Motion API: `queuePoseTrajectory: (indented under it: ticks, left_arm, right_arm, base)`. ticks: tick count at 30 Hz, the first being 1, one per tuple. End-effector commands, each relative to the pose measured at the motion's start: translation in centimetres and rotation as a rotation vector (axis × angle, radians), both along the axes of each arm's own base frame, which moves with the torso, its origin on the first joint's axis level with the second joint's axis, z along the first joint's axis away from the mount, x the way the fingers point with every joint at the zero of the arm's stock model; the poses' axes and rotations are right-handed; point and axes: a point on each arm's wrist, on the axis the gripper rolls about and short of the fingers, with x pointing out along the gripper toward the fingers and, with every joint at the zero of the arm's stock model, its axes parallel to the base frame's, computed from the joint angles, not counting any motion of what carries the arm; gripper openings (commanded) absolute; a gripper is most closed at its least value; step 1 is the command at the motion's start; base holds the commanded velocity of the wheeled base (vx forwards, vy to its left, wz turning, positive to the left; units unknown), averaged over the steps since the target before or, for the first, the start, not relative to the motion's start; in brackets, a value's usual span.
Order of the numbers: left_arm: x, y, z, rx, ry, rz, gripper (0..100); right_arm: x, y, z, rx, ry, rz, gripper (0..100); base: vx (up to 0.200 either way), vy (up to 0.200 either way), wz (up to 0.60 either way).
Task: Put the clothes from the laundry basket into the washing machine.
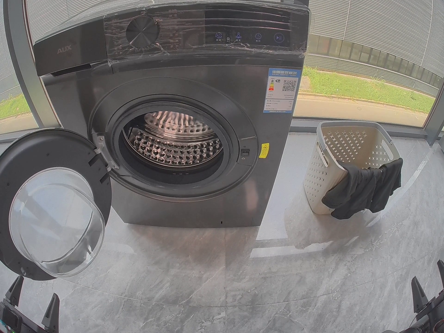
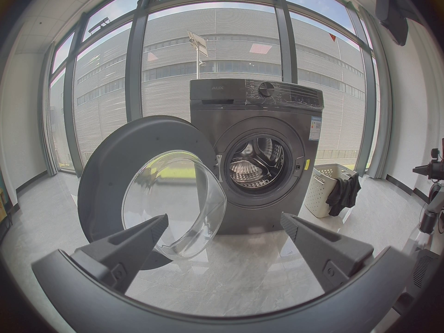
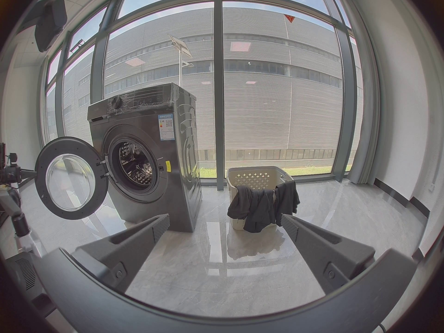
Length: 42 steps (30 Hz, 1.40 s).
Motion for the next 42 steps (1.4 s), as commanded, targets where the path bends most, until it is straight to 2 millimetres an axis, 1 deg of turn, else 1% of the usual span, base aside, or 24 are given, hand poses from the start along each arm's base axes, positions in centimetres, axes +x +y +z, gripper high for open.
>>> queuePoseTrajectory:
  ticks: [1,2,13,23,36,42]
  left_arm:
    - [0.0,0.0,-0.43,-0.006,0.0,0.002,100]
    - [0.0,0.01,-0.43,-0.012,0.0,0.003,100]
    - [0.0,0.01,-0.43,-0.022,0.0,0.003,100]
    - [0.0,-0.02,-0.46,0.029,-0.002,-0.001,100]
    - [0.0,-0.03,-0.45,0.021,0.001,-0.015,100]
    - [0.0,-0.01,-0.43,-0.008,0.0,-0.006,100]
  right_arm:
    - [0.03,0.0,-0.52,0.0,0.003,0.0,100]
    - [0.03,0.0,-0.52,-0.002,0.003,0.0,100]
    - [0.03,0.0,-0.52,0.0,0.003,0.0,100]
    - [0.03,0.0,-0.52,0.0,0.003,0.0,100]
    - [0.03,0.0,-0.52,0.0,0.003,0.0,100]
    - [0.03,0.0,-0.52,0.0,0.003,0.0,100]
  base:
    - [0.0,0.0,0.0]
    - [0.0,0.0,0.0]
    - [0.0,-0.2,0.0]
    - [0.0,-0.2,0.0]
    - [0.0,-0.2,0.0]
    - [0.0,-0.2,0.0]
